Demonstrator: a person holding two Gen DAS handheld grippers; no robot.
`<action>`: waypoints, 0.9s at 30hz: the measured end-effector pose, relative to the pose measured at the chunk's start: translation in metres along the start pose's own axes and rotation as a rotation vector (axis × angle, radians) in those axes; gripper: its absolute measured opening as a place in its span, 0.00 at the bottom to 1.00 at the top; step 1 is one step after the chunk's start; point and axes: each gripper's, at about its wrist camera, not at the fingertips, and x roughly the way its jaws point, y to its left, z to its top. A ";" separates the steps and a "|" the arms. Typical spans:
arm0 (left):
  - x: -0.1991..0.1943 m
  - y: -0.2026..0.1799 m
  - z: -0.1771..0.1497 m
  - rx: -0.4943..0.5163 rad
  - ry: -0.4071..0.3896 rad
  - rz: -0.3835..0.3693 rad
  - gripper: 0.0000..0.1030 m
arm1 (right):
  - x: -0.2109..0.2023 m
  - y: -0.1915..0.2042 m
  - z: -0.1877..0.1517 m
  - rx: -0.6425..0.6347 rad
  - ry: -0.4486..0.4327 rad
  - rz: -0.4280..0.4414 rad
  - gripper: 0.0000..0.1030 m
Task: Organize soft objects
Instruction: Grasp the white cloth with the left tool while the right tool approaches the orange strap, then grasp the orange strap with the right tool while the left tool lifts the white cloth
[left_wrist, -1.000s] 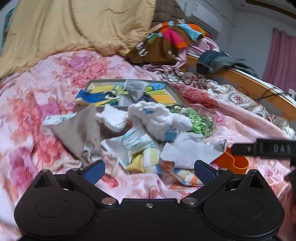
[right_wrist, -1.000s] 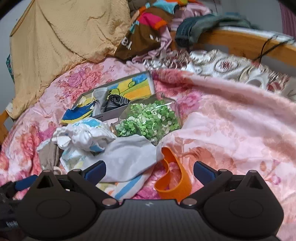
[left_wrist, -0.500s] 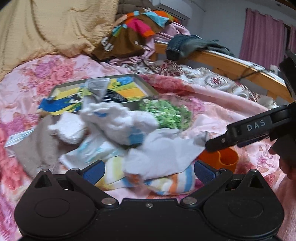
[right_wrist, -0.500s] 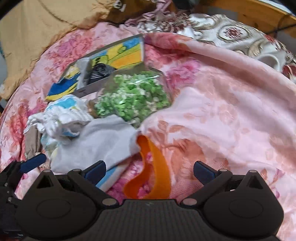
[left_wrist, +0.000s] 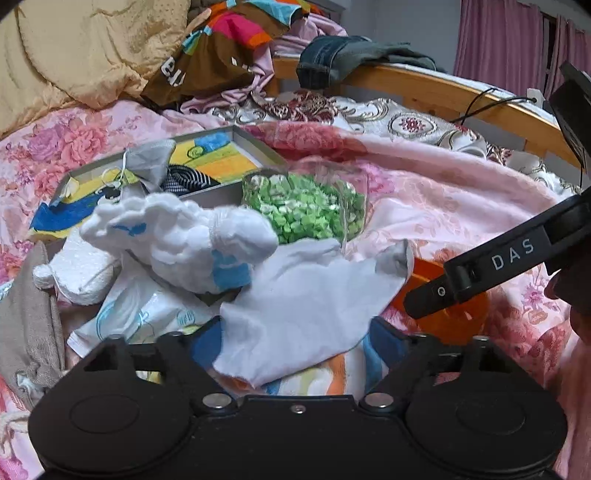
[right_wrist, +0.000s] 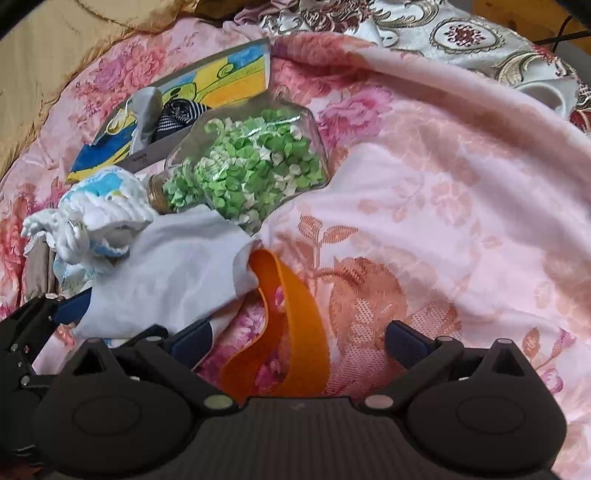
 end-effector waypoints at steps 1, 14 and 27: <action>0.001 0.001 -0.001 -0.004 0.009 0.006 0.72 | 0.001 0.001 0.000 -0.003 0.005 0.001 0.97; -0.006 0.007 -0.005 -0.075 0.010 -0.005 0.25 | 0.005 0.007 0.000 -0.016 -0.004 0.023 0.74; -0.027 0.019 -0.014 -0.203 -0.016 0.008 0.12 | 0.010 0.006 -0.002 -0.007 0.011 -0.009 0.45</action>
